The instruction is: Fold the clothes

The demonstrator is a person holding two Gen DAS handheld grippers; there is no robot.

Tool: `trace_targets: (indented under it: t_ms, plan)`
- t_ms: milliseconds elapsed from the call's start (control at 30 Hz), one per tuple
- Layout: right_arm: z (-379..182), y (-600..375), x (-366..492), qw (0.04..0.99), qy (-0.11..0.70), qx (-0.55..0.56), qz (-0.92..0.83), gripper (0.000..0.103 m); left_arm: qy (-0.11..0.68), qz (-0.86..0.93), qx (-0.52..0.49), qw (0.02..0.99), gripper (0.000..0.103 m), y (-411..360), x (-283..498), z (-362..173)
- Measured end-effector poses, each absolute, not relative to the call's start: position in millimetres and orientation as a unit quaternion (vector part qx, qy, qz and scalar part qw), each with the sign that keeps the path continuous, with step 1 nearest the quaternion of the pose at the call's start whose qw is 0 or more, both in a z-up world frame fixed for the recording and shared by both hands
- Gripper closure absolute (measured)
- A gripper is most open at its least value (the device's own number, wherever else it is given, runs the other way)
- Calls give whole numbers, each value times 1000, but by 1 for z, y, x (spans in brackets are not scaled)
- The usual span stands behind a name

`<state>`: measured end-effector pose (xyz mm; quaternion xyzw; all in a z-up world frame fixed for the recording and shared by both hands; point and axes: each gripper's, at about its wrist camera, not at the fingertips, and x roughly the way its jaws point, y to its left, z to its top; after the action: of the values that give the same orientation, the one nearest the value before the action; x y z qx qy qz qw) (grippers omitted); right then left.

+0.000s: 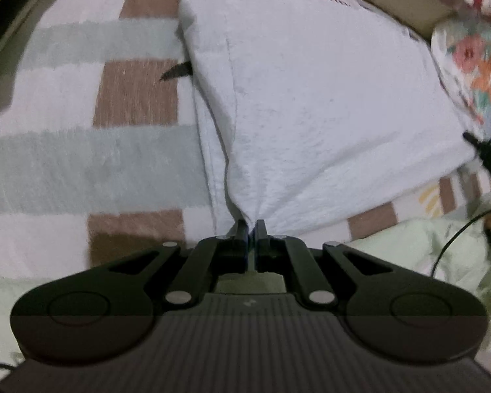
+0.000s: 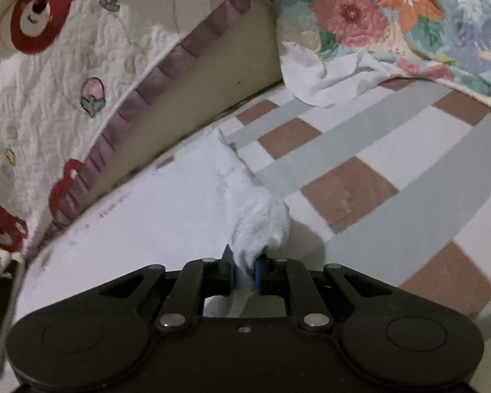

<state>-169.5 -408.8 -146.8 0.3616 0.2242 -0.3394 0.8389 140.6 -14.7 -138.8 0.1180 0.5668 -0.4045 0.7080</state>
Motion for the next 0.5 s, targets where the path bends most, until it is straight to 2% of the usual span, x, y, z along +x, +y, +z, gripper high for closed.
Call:
trace_targets:
  t_ms: [167,267,367,433,467,500]
  plan:
    - [-153,-418,-177,824,235,365,-365,88,536,-403,157,725,99,-15,128,-126]
    - [-149,-424,-183,825,231,350,-378,94,525,-404,155,733,98,-10,124,-112]
    - [-143,-427,-192,824,223,346,-390,94,485,-414,133,759,97,-7,121,-83]
    - [-139,-429,-198,821,217,345,-400,94,437,-435,121,778,89,-14,115,-60]
    - [-139,-432,-201,815,215,349,-409,94,412,-447,116,786,79,-19,112,-51]
    - [-140,-436,-206,806,214,357,-421,93,391,-465,113,786,64,-28,109,-47]
